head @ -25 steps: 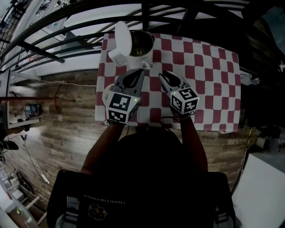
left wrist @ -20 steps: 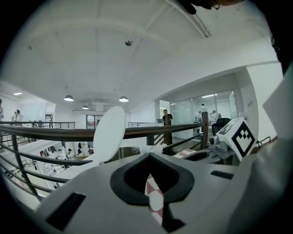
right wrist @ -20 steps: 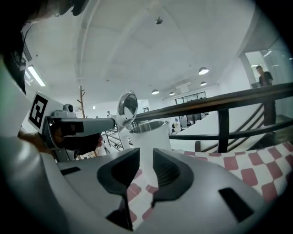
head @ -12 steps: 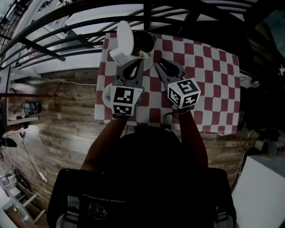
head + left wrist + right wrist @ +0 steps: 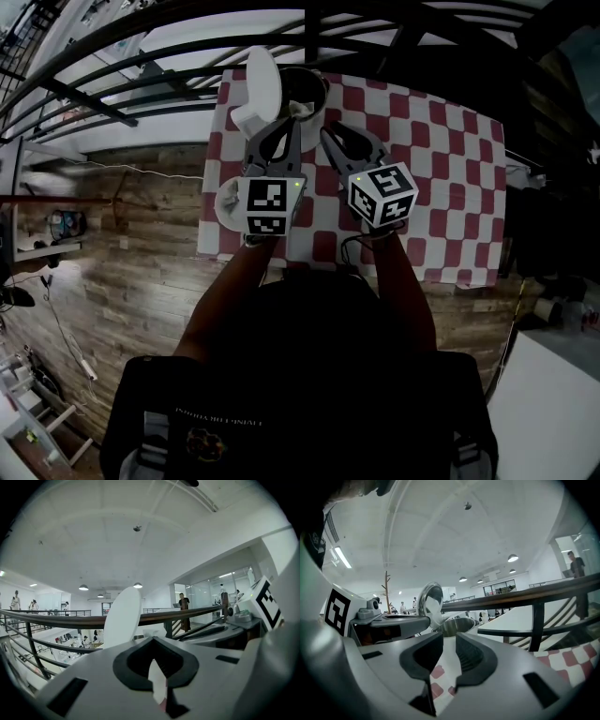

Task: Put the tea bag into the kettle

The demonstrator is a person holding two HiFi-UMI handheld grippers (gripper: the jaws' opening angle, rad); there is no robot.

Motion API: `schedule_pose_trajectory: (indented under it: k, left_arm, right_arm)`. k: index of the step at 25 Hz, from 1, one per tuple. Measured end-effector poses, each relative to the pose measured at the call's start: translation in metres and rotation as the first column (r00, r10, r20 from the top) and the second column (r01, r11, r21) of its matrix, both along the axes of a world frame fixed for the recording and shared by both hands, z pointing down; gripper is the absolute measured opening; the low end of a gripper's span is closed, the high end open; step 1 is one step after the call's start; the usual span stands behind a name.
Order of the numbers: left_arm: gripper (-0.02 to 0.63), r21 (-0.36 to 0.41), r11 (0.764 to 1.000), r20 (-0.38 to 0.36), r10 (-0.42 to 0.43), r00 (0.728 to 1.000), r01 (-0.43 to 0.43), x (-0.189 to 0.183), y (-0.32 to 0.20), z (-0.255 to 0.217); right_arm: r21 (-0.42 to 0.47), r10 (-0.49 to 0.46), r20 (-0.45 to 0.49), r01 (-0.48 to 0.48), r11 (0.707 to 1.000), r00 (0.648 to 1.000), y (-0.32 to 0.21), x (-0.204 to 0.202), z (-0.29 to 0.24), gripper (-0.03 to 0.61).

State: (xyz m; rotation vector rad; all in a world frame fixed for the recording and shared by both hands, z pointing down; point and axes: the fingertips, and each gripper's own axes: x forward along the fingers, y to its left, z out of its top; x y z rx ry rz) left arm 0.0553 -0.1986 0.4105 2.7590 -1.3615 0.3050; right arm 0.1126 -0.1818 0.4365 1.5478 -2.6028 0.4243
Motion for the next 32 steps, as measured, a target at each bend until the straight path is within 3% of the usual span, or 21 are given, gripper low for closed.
schedule_pose_trajectory:
  k: [15,22,26,32]
  left_arm:
    - [0.003,-0.031,0.999,0.009,-0.011,1.0,0.011,-0.001,-0.007,0.014]
    - [0.005,-0.024,1.0,0.047,-0.005,0.999,0.006,0.002,-0.008,0.017]
    - [0.068,-0.036,0.999,0.044,0.017,0.999,-0.016,0.006,-0.006,0.021]
    - [0.083,-0.045,0.999,0.047,0.028,0.999,-0.026,0.008,-0.007,0.023]
  right_arm:
    - [-0.007,-0.029,0.008,0.029,1.0,1.0,-0.013,-0.004,0.005,0.091]
    - [-0.013,-0.034,0.015,0.034,0.999,0.999,-0.015,-0.004,0.007,0.091]
    - [-0.019,-0.039,0.016,0.039,0.999,0.999,-0.014,-0.004,0.009,0.091]
    - [-0.03,-0.035,0.017,0.035,0.999,0.999,-0.014,-0.002,0.013,0.091]
